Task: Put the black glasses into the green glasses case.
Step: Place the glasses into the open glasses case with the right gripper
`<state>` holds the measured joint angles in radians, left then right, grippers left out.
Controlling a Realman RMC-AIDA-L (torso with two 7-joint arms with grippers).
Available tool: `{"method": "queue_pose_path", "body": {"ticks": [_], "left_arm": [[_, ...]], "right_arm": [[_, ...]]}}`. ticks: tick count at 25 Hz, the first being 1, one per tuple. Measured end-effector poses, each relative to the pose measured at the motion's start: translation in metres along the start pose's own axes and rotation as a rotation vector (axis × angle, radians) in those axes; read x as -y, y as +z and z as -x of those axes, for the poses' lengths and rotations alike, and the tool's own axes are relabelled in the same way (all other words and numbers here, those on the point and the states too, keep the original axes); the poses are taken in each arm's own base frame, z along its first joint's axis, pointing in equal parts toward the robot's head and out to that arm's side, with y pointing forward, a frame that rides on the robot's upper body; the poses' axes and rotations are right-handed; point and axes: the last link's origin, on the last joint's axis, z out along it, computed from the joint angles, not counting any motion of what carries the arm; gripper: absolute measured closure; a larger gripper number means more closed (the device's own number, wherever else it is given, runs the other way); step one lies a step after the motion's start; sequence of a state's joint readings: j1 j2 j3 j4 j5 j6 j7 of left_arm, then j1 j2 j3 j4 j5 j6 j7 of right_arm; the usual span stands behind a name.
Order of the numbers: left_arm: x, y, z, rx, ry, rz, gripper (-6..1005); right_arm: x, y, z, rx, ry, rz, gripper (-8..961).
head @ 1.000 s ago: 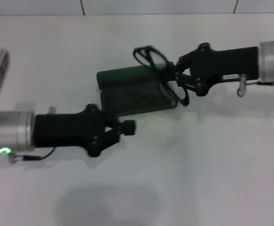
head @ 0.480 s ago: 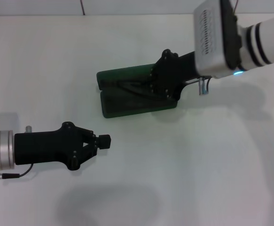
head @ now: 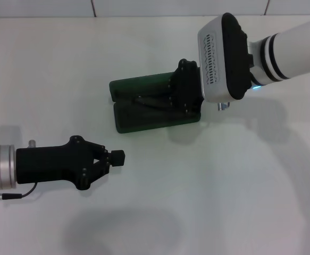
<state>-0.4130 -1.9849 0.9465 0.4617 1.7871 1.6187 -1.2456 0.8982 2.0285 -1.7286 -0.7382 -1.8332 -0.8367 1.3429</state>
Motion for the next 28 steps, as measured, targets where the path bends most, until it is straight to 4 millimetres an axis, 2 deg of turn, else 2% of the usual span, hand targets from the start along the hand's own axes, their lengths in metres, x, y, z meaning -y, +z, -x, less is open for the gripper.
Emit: {"method": "queue_pose_path", "body": {"ticks": [15,28], "left_arm": [[0.000,0.001,-0.002,-0.002,0.003,0.009,962],[-0.002,0.001,0.001,-0.001,-0.007,0.011,960]], "right_arm": [[-0.004,0.009,0.009,-0.023,-0.082,-0.012,883],[-0.006,0.013,0.014,-0.015,-0.078,-0.034,883]]}}
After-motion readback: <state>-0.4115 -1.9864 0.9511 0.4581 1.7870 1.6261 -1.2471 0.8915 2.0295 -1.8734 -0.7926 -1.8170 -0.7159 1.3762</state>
